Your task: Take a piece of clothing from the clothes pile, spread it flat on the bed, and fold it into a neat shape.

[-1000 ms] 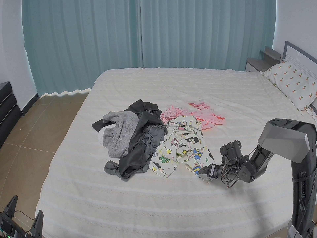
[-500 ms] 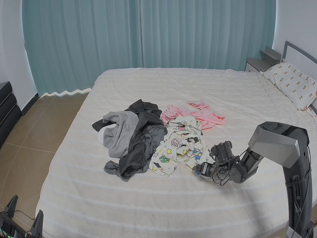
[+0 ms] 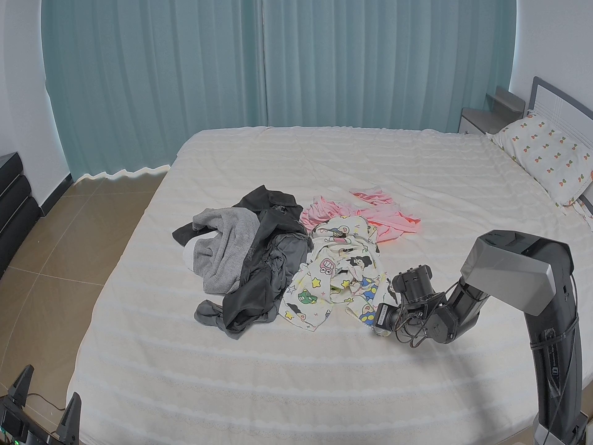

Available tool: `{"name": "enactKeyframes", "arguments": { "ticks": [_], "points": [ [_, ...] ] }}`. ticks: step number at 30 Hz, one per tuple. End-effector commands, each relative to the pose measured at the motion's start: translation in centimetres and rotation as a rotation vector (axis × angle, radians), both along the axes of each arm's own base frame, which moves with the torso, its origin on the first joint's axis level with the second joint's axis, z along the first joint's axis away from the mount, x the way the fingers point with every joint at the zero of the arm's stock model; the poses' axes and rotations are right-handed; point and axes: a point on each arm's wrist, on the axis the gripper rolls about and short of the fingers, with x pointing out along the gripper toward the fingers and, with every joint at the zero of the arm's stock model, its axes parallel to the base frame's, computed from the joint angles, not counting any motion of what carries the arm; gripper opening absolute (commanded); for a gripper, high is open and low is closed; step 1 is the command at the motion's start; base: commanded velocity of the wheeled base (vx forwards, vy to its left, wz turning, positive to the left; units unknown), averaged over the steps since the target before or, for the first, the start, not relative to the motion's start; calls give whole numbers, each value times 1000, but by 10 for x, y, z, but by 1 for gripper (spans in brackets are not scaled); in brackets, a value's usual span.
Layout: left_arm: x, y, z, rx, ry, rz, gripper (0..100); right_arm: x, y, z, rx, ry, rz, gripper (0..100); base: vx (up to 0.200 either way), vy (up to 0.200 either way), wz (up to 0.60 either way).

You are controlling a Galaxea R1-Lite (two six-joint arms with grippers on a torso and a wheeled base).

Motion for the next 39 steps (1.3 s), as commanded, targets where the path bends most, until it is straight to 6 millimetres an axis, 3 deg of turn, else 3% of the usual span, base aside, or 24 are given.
{"name": "enactKeyframes", "arguments": {
  "ticks": [1,4,16,28,30,31,33,39],
  "points": [
    [0,0,-5,0,3,0,100,-5,-2,4,3,-3,-3,0,0,0,0],
    [0,0,-5,0,3,0,100,-9,-5,14,22,-38,-6,0,0,0,0],
    [0,0,-5,2,3,0,100,-71,-25,83,169,-241,65,0,0,0,0],
    [0,0,-5,5,0,0,100,-105,-39,137,281,-482,80,0,0,0,0],
    [0,0,-5,5,0,0,100,-111,-41,156,309,-541,94,0,0,0,0],
    [0,0,-5,5,0,0,100,-111,-41,156,309,-541,94,0,0,0,0],
    [1,0,-5,19,3,-3,100,-118,-43,182,345,-620,113,0,0,0,0],
    [0,0,-2,68,-20,-12,100,-134,-40,216,384,-709,167,0,0,0,0]
  ]
}}
